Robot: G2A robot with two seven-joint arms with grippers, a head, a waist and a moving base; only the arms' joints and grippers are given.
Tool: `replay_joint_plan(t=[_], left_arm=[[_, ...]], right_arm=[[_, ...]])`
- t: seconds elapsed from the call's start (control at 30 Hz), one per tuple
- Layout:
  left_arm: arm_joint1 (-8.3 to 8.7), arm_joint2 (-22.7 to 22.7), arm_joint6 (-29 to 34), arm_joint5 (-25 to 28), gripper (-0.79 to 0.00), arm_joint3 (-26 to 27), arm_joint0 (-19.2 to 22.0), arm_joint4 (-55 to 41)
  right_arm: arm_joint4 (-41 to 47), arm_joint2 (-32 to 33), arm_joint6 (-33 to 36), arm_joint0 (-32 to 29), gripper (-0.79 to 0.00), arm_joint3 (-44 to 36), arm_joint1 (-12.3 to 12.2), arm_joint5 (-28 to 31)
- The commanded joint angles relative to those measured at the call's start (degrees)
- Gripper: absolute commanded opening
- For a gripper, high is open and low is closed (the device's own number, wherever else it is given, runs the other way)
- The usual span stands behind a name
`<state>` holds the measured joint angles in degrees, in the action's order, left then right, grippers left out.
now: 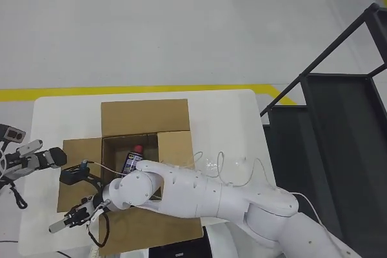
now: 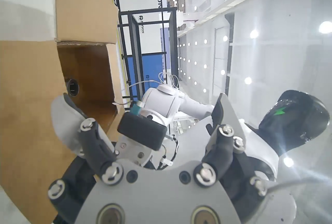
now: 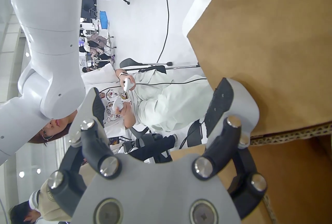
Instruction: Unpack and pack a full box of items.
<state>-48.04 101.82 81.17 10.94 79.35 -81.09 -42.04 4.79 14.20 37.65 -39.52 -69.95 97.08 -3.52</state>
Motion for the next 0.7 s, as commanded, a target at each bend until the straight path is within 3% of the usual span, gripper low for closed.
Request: replay_joint_plan(t=[0.0,0.13,0.3,0.47,0.67], left_arm=[[-0.20,-2.8,1.0,-0.6,0.000,-3.0,2.1,0.4],[-0.73,-7.1,0.8,0.2,0.000,-6.0,4.5,1.9],[-0.99,-8.7,-1.0,1.0,0.000,-7.2,5.1,3.2],[-0.97,-9.3,-2.4,1.3,0.000,-7.8,5.3,5.5],[-1.07,-10.2,-3.8,2.1,0.000,-8.9,5.3,7.2]], right_arm=[[-0.9,0.5,0.3,-0.6,0.000,-1.3,-0.3,-0.4],[-3.0,2.3,0.9,-1.6,0.000,-4.1,-1.2,-1.4],[-5.6,6.0,1.2,-4.3,0.000,-8.1,-3.7,-2.3],[-9.7,13.0,1.6,-10.5,0.000,-16.2,-8.3,-3.4],[-16.6,24.8,3.5,-22.4,0.000,-29.3,-14.5,-4.2]])
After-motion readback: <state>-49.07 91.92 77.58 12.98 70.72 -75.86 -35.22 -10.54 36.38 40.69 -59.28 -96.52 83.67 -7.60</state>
